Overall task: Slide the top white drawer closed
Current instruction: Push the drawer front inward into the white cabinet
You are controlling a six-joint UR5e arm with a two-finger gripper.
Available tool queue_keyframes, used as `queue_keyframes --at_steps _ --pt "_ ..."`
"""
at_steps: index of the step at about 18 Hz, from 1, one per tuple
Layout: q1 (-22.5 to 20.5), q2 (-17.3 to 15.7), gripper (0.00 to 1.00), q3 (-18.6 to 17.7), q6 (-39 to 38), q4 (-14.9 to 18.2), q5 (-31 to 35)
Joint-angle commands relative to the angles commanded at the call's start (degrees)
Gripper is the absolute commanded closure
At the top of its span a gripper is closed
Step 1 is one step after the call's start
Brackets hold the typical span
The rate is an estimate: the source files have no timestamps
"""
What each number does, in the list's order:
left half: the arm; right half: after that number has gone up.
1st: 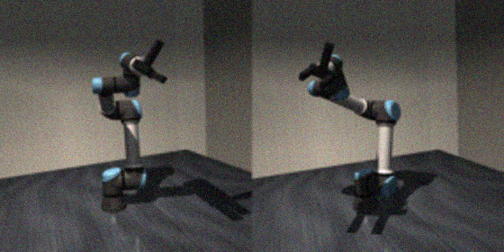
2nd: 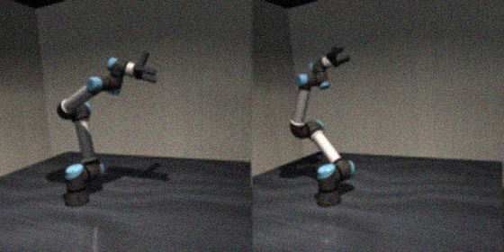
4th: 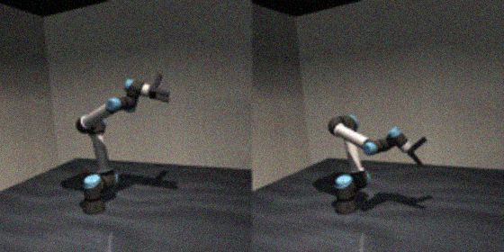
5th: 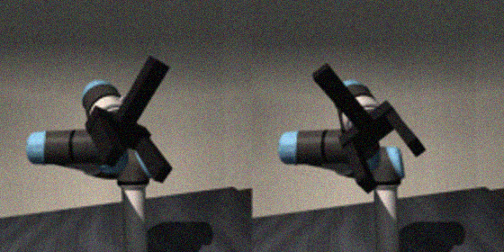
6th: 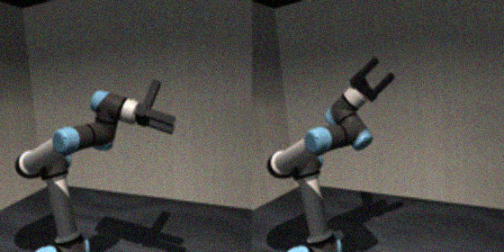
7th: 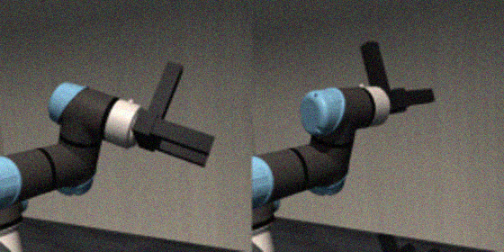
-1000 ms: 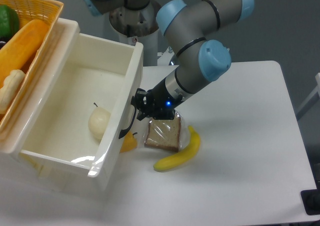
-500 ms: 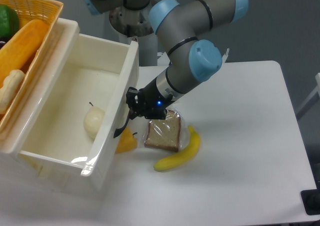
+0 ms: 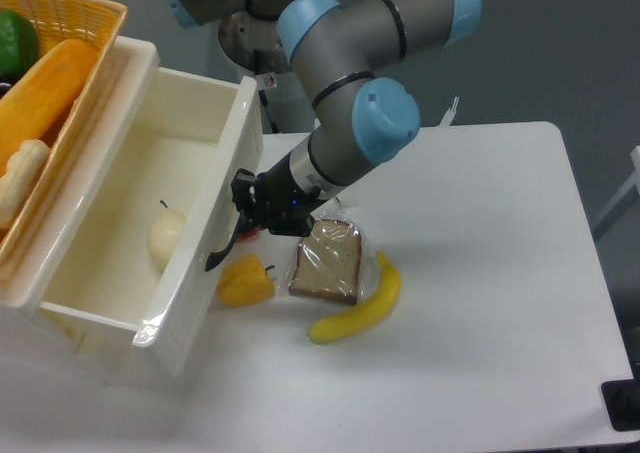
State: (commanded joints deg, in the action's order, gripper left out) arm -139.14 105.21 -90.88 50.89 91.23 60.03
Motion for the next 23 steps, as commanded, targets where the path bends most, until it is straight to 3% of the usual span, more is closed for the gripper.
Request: queue_keyframes --at_steps 11,23 --pt "6.6 0.1 0.98 -0.2 -3.1 -0.4 0.2" --pt "10.1 0.0 0.98 -0.2 -3.6 -0.4 0.2"
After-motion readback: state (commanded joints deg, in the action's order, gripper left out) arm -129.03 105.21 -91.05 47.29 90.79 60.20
